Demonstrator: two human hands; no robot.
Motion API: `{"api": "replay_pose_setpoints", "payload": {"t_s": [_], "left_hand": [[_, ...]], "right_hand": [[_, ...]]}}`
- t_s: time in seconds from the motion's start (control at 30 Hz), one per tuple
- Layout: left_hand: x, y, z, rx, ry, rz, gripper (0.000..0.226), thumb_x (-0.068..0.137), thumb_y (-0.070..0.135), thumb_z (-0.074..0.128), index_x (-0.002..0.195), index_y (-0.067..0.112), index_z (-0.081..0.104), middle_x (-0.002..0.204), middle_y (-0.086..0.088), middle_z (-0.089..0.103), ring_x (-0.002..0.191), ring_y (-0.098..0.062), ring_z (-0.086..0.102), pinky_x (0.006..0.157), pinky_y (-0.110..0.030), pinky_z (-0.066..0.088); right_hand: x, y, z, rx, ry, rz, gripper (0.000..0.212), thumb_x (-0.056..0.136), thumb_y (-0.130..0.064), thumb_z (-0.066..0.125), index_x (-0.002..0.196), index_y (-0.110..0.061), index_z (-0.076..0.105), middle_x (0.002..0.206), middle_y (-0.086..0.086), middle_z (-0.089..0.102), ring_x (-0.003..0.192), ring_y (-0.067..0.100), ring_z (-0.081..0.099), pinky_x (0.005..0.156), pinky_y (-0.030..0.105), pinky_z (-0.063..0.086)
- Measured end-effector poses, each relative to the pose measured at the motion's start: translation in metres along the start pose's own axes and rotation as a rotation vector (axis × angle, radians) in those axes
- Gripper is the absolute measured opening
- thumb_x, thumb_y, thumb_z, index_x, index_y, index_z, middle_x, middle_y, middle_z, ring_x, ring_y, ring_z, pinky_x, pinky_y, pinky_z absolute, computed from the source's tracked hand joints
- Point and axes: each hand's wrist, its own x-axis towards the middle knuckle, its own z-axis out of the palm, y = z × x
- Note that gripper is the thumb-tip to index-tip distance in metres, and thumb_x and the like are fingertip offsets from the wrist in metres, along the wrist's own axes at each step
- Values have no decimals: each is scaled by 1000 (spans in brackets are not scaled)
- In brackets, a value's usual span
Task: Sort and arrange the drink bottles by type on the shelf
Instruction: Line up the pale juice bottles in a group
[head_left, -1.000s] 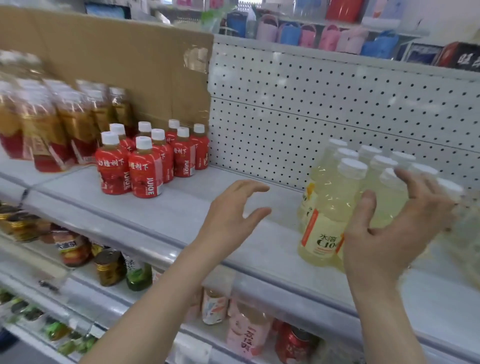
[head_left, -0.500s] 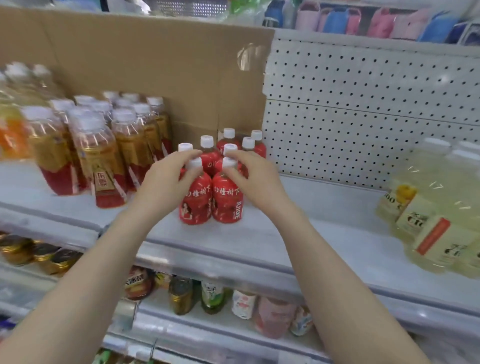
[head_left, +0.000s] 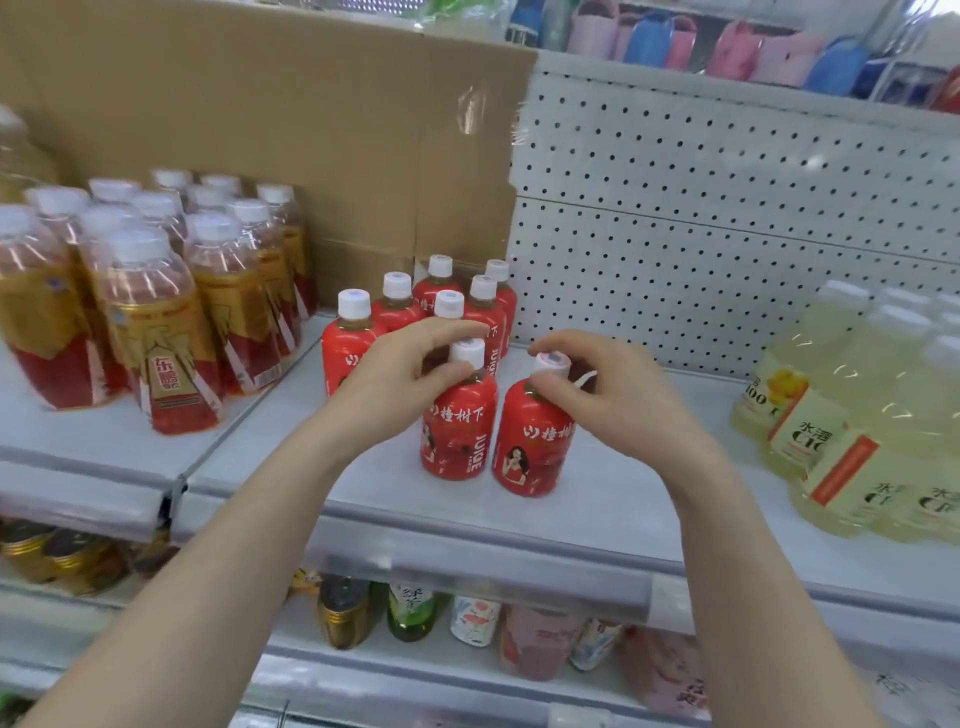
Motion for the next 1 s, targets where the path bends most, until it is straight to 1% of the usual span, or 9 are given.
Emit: {"api": "replay_pose_setpoints", "payload": {"t_s": [0.1,0.23,0.47,0.57,0.67,0.77,0.83,0.93,1.0], "left_hand": [[3,1,1,-41,-3,-23,40,94,15,65,131,31,62,120,20,65,111,2,62,96,-26,54],[3,0,4,-80,10,-36,41,93,14,66,131,29,63,120,16,67,110,0,63,95,-29,55],[3,0,-2,-78,-27,-27,43,93,17,65,134,31,61,124,20,65,114,3,60,97,-26,53],[7,-9,-18,62,152,55,37,95,15,64,130,27,64,123,16,64,115,-2,60,98,-25,51],[15,-28,-44,402,401,101,31,93,18,66,124,19,67,124,1,63,116,-23,55,99,-33,43],[20,-42,-59,524,331,-104,37,95,29,62,132,22,61,133,-4,57,117,-28,56,96,-40,46],[20,-45,-59,517,277,-191,35,98,31,58,132,26,60,132,-2,60,111,-24,62,90,-41,50],[22,-40,-61,458,290,-169,29,96,24,61,124,27,66,121,-1,68,100,-21,65,87,-41,54],[25,-35,-59,455,235,-140,31,95,25,62,126,28,66,119,-1,68,98,-20,64,87,-40,53]], "right_hand": [[1,1,7,21,62,-25,12,94,-25,67,102,-33,73,83,-34,63,79,-9,60,69,13,44],[3,7,5,32,52,-19,16,95,-25,67,107,-34,73,85,-32,64,78,-9,60,67,9,44],[27,0,-16,125,-113,48,10,97,-38,64,100,-36,73,95,-17,74,85,-3,65,69,10,47],[67,-8,-19,24,-64,33,20,102,-32,58,117,-29,72,105,-13,71,93,1,63,78,15,47],[109,-21,1,-73,-218,-29,30,103,-27,59,132,-28,66,111,-8,65,93,5,59,78,15,47],[134,-29,26,-136,-378,-61,38,101,-32,62,139,-29,61,120,-9,63,99,8,59,79,20,43],[139,-28,34,-122,-366,-66,31,97,-32,67,128,-26,68,106,-6,65,86,5,57,75,22,43],[130,-20,22,-177,-313,-59,18,96,-29,68,113,-22,71,81,-3,59,65,0,47,57,13,38],[118,-12,9,-239,-299,-18,18,97,-29,68,113,-22,71,80,-1,61,63,5,48,57,19,40]]}}
